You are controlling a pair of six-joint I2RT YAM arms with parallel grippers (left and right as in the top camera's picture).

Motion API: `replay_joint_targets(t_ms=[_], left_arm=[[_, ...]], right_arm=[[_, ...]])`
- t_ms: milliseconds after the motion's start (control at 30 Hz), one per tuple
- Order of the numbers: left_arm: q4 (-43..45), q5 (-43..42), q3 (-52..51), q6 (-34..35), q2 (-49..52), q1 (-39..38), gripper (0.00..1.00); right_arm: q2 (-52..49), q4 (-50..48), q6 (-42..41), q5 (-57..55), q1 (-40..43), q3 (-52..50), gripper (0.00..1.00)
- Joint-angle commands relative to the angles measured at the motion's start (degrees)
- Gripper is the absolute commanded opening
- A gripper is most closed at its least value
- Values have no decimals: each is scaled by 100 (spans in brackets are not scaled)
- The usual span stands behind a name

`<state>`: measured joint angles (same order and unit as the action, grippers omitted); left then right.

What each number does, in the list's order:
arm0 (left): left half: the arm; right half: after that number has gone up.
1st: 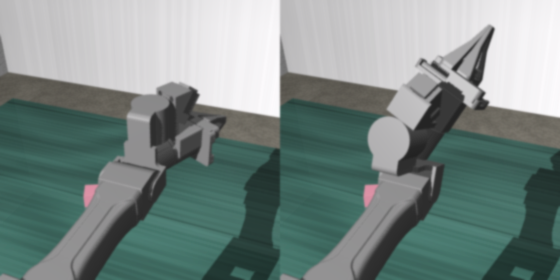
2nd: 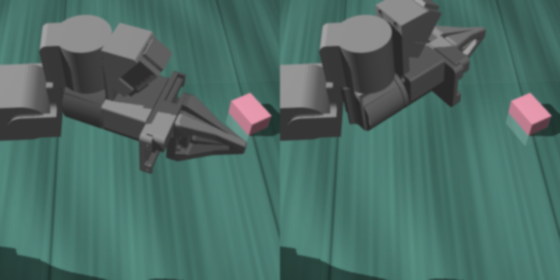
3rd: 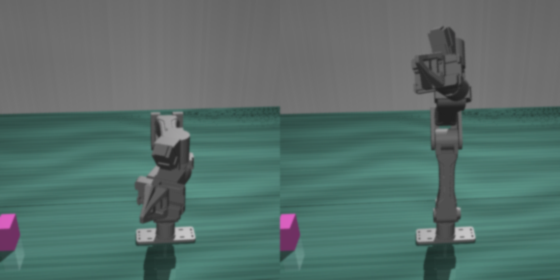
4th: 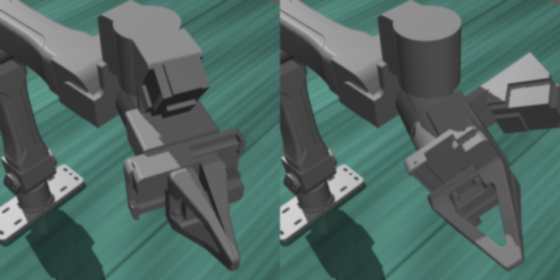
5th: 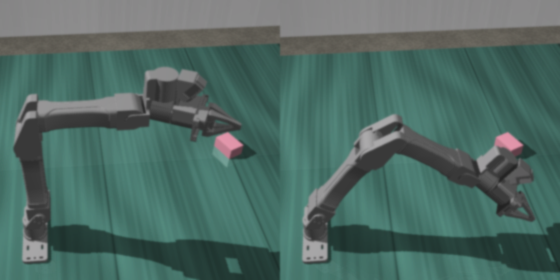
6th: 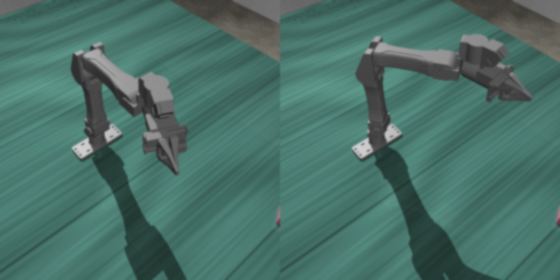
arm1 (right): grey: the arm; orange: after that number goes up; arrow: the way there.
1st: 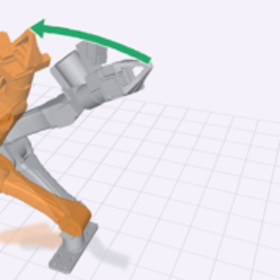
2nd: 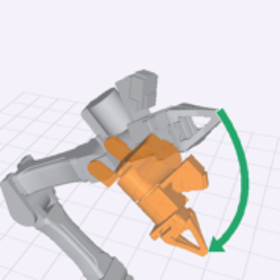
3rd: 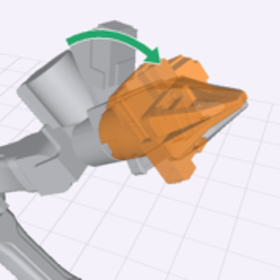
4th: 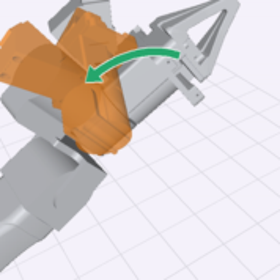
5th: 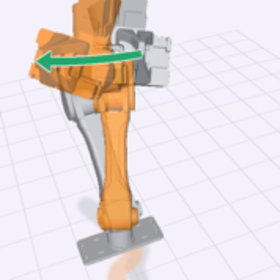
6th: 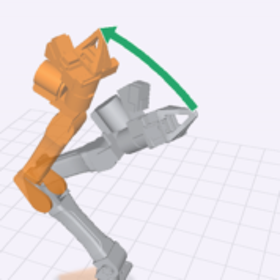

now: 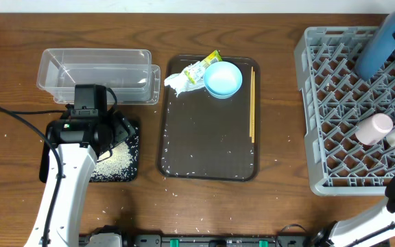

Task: Sort waste into correct bins and load items into the dishwasher rack
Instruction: 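Lower the blue plate into the rack's back section and release it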

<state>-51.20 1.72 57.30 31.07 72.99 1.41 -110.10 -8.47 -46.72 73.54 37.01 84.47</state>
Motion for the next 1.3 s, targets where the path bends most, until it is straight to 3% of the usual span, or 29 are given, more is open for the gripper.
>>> replay_joint_targets(t_ms=[0, 133, 367, 733, 867, 1133, 1167, 1267], left_arm=[[-20, 70, 96, -79, 26, 28, 90], [-20, 70, 96, -79, 26, 28, 90], [-20, 70, 96, -76, 26, 28, 90], [-20, 70, 96, -79, 26, 28, 90], [-20, 70, 96, -76, 26, 28, 90], [-20, 70, 96, -76, 26, 28, 90], [-20, 70, 96, -76, 26, 28, 90], [-20, 70, 96, -79, 26, 28, 90]], right_arm=[[59, -280, -269, 177, -282, 26, 1], [59, -761, -404, 118, -511, 26, 1], [-282, -761, -387, -66, -684, 26, 1], [-560, -758, -295, 0, -234, 26, 2], [-540, -501, -286, -26, 0, 26, 17], [-334, 225, -208, -310, 317, 26, 21], [-271, 227, -208, -323, 343, 26, 24], [-26, 319, -210, -350, 452, 26, 47]])
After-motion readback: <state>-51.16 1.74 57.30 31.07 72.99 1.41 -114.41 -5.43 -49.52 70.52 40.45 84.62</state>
